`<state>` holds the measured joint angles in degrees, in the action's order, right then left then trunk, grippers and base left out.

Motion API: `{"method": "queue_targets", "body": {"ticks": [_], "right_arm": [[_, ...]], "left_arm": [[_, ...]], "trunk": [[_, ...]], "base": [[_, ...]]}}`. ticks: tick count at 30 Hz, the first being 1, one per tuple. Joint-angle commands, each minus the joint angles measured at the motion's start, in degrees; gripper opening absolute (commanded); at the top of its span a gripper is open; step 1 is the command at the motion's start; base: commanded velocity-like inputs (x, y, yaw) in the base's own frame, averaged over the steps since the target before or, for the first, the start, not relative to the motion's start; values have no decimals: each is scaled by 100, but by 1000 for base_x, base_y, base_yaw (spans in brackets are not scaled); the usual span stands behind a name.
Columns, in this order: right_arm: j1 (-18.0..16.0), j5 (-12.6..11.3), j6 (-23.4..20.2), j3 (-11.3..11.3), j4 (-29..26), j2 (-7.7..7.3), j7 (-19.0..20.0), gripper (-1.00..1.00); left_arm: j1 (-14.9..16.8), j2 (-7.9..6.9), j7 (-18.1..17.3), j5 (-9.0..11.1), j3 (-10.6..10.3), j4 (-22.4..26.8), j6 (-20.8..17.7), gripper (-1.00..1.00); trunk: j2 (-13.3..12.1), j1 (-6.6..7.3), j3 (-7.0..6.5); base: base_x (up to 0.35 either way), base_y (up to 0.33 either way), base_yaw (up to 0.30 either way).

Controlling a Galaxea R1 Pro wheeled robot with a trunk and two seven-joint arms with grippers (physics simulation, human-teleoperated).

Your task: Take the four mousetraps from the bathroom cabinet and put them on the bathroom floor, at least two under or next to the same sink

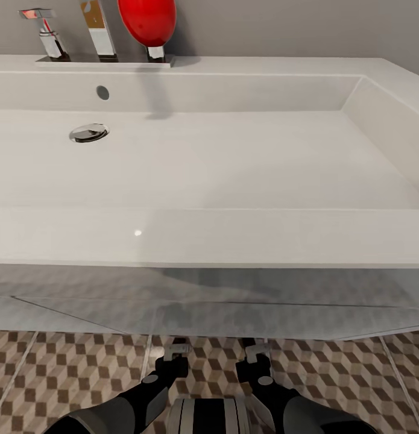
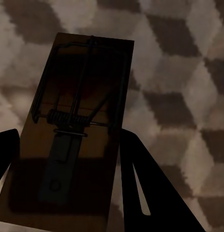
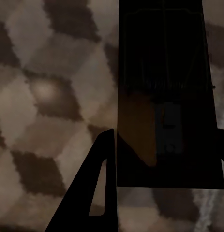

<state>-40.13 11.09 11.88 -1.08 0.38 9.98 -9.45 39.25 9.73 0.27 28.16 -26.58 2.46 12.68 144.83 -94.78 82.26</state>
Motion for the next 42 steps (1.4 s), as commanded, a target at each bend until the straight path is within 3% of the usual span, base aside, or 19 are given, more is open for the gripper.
{"method": "queue_targets", "body": {"ticks": [1, 17, 36, 42], "right_arm": [[-3, 40, 8, -8, 7, 2, -34, -100], [-3, 42, 7, -12, -43, 2, 21, -100], [-3, 13, 78, 8, -255, 2, 348, -100], [-3, -23, 65, 42, -408, 2, 639, -100]], "left_arm": [[3, 2, 8, 32, -49, -5, 22, -100], [3, -7, 8, 32, -49, 0, 32, -100], [3, -32, 8, 40, -58, 1, 42, -100], [3, -32, 8, 41, -58, 1, 42, -100]], "trunk": [[1, 1, 3], [1, 1, 3], [1, 1, 3], [1, 1, 3]], "base": [[0, 0, 0], [0, 0, 0], [0, 0, 0], [0, 0, 0]]}}
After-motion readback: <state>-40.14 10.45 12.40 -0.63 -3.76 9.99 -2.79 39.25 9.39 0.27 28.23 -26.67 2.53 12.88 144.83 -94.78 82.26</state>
